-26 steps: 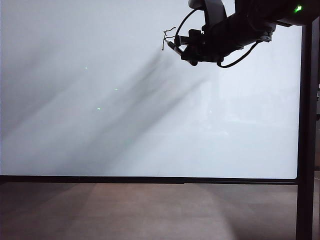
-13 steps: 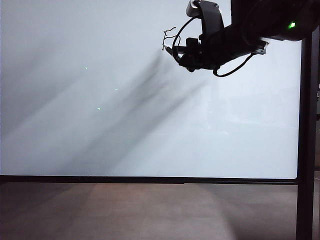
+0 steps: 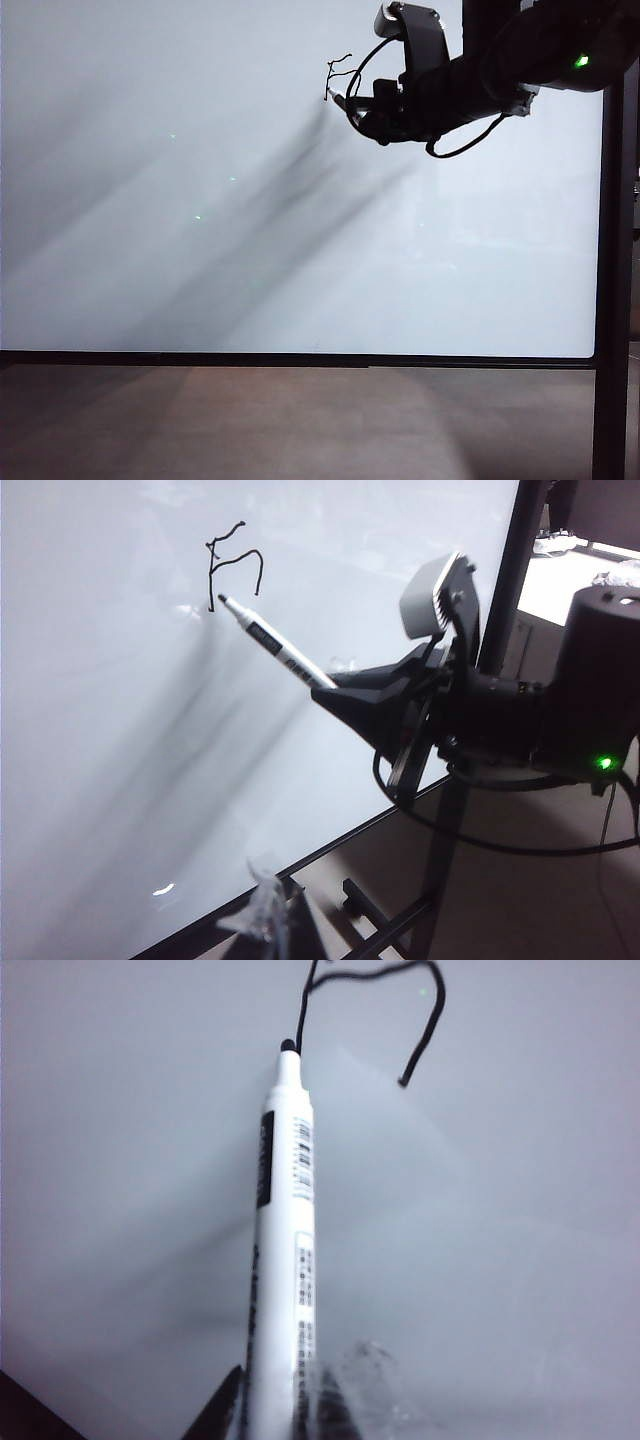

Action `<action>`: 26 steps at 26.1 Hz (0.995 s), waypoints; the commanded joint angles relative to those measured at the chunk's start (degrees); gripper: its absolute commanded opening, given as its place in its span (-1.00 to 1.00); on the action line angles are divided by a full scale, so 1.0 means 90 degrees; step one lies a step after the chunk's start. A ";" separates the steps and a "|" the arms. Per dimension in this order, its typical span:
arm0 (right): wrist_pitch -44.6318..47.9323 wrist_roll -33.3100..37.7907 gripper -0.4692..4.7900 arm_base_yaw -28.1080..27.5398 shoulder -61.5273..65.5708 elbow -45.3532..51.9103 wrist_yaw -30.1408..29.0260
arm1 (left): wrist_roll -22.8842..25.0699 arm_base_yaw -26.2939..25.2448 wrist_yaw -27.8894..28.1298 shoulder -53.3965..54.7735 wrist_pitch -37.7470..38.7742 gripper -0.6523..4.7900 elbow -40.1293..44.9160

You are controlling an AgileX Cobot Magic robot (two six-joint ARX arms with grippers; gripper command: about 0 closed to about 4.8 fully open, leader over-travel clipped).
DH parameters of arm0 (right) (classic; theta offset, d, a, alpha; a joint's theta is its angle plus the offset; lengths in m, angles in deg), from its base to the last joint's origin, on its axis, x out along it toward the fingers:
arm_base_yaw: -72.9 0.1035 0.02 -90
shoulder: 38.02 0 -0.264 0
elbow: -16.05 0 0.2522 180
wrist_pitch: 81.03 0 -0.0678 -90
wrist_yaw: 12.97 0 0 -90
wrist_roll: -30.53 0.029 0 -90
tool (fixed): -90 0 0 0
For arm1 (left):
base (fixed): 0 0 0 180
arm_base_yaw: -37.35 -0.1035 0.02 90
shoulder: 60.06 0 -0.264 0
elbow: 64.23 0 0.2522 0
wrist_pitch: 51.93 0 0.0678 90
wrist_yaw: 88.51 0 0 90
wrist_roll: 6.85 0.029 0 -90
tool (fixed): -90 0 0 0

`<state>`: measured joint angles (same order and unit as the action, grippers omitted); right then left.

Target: Reach to the right to find the marker pen, pick it up, and write the number 6 on the whiteboard.

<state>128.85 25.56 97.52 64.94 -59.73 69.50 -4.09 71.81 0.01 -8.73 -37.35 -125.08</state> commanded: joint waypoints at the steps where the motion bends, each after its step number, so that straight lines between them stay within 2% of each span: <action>1: 0.0192 0.0005 -0.70 0.0010 0.0036 -0.0049 0.0012 | -0.0027 0.0010 -0.0029 -0.0019 -0.0095 -0.78 -0.0024; 26: -0.0204 0.0058 -0.70 0.0012 0.0177 -0.0267 0.0182 | -0.0027 0.0010 -0.0029 -0.0019 -0.0090 -0.78 -0.0024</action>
<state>126.25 25.78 97.56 66.95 -61.77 70.29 -4.09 71.81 0.01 -8.73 -37.46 -125.08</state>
